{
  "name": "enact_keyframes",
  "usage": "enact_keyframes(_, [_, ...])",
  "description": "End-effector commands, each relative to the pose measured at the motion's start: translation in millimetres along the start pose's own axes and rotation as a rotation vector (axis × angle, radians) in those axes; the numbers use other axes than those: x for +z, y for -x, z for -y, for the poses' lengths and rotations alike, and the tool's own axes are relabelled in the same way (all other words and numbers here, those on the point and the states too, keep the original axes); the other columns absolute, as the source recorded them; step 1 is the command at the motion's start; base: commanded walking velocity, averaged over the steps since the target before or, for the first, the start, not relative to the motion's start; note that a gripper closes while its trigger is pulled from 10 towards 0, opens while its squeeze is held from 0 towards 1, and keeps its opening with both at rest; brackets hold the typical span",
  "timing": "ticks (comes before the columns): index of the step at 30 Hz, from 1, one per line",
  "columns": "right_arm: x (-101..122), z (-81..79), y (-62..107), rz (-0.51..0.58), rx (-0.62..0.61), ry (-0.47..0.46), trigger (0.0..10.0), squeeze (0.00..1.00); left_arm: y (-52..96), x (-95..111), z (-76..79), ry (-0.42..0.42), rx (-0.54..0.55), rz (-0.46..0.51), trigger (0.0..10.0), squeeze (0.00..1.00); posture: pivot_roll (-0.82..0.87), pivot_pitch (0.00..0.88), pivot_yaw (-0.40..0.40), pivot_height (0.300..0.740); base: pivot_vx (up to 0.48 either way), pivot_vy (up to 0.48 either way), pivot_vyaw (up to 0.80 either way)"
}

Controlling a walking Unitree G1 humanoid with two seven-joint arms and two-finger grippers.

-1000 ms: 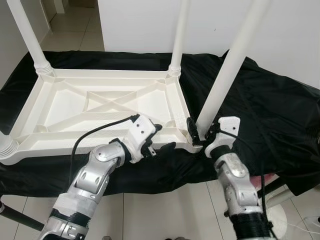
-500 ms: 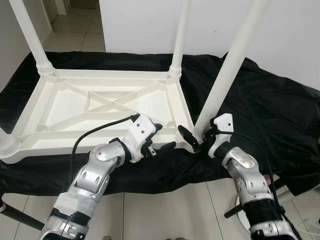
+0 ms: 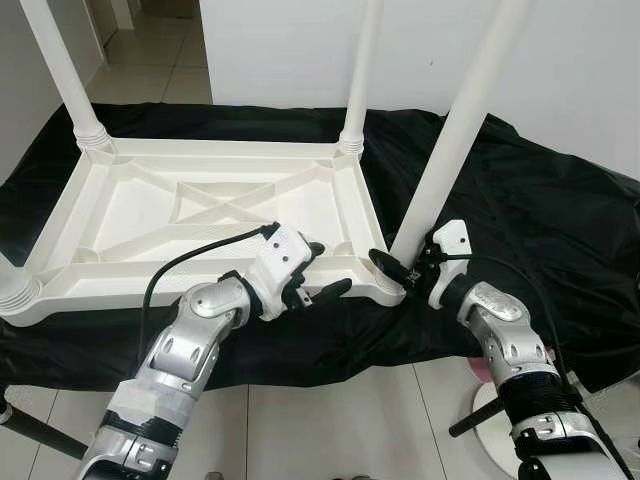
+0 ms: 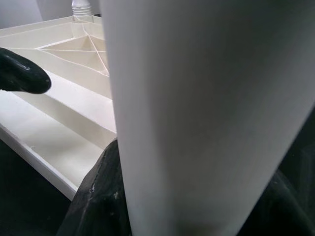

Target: Building children table

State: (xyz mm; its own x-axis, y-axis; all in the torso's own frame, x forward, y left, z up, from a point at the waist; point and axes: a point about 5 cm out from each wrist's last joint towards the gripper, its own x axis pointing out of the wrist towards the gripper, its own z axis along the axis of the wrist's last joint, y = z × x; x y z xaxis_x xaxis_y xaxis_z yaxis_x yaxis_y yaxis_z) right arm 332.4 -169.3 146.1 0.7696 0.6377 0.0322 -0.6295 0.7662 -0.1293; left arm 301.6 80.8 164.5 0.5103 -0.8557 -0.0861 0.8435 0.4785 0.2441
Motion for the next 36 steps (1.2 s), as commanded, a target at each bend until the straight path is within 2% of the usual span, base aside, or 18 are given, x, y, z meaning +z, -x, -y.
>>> enact_keyframes(1, [-3, 7.3, 6.3, -0.014, -0.023, -0.003, 0.0, 0.00, -0.6, 0, -1.2, -0.002, 0.027, -0.004, 10.0, 0.00, -0.05, 0.059, -0.047, 0.740, 0.000, 0.000, 0.00])
enact_keyframes(2, [-3, 6.8, 6.8, -0.009, -0.021, -0.018, 0.0, 0.00, -0.6, 0, -0.9, -0.002, 0.026, -0.004, 10.0, 0.00, -0.06, 0.062, -0.045, 0.740, 0.000, 0.000, 0.00])
enact_keyframes(3, [-3, 4.2, 7.2, -0.002, -0.008, -0.048, 8.8, 0.00, -0.8, 0, -0.8, -0.002, 0.025, -0.004, 10.0, 0.00, -0.06, 0.062, -0.042, 0.740, 0.000, 0.000, 0.00])
enact_keyframes(4, [-3, 1.8, 7.4, 0.009, -0.001, -0.065, 10.0, 0.00, -1.0, 0, -0.9, -0.002, 0.024, -0.004, 10.0, 0.00, -0.06, 0.062, -0.042, 0.740, 0.000, 0.000, 0.00])
enact_keyframes(9, [0, -3.6, 5.3, 0.058, -0.035, -0.098, 10.0, 0.00, -2.2, 0, -1.9, -0.004, 0.023, -0.003, 10.0, 0.00, -0.07, 0.063, -0.039, 0.740, 0.000, 0.000, 0.00])
enact_keyframes(15, [-4, -10.4, 3.4, 0.036, -0.176, -0.099, 10.0, 0.00, -4.1, 0, -2.1, -0.003, 0.017, 0.001, 10.0, 0.00, -0.09, 0.068, -0.037, 0.740, 0.000, 0.000, 0.00])
enact_keyframes(25, [4, -18.9, 6.0, 0.029, -0.399, -0.076, 10.0, 0.00, -2.6, 0, -4.2, 0.000, 0.027, 0.002, 10.0, 0.00, -0.10, 0.076, -0.043, 0.740, 0.000, 0.000, 0.00])
enact_keyframes(28, [6, -19.8, 8.4, 0.022, -0.501, -0.072, 10.0, 0.00, -2.2, 0, -4.8, 0.003, 0.029, 0.002, 10.0, 0.00, -0.10, 0.077, -0.044, 0.740, 0.000, 0.000, 0.00])
enact_keyframes(30, [4, -23.5, 12.4, 0.027, -0.639, -0.116, 10.0, 0.00, -3.4, -1, -4.9, 0.003, 0.029, 0.003, 10.0, 0.00, -0.11, 0.078, -0.047, 0.740, 0.000, 0.000, 0.00])
enact_keyframes(31, [4, -23.5, 12.4, 0.027, -0.639, -0.116, 10.0, 0.00, -3.4, -1, -4.9, 0.003, 0.029, 0.003, 10.0, 0.00, -0.11, 0.078, -0.047, 0.740, 0.000, 0.000, 0.00])
enact_keyframes(33, [1, -30.0, 15.6, 0.028, -0.749, -0.168, 10.0, 0.00, -4.5, 0, -5.2, 0.004, 0.031, 0.006, 10.0, 0.00, -0.11, 0.080, -0.051, 0.740, 0.000, 0.000, 0.00])
enact_keyframes(36, [2, -33.5, 17.3, 0.017, -0.793, -0.170, 10.0, 0.00, -5.0, 1, -5.0, 0.005, 0.033, 0.010, 10.0, 0.00, -0.11, 0.080, -0.051, 0.740, 0.000, 0.000, 0.00])
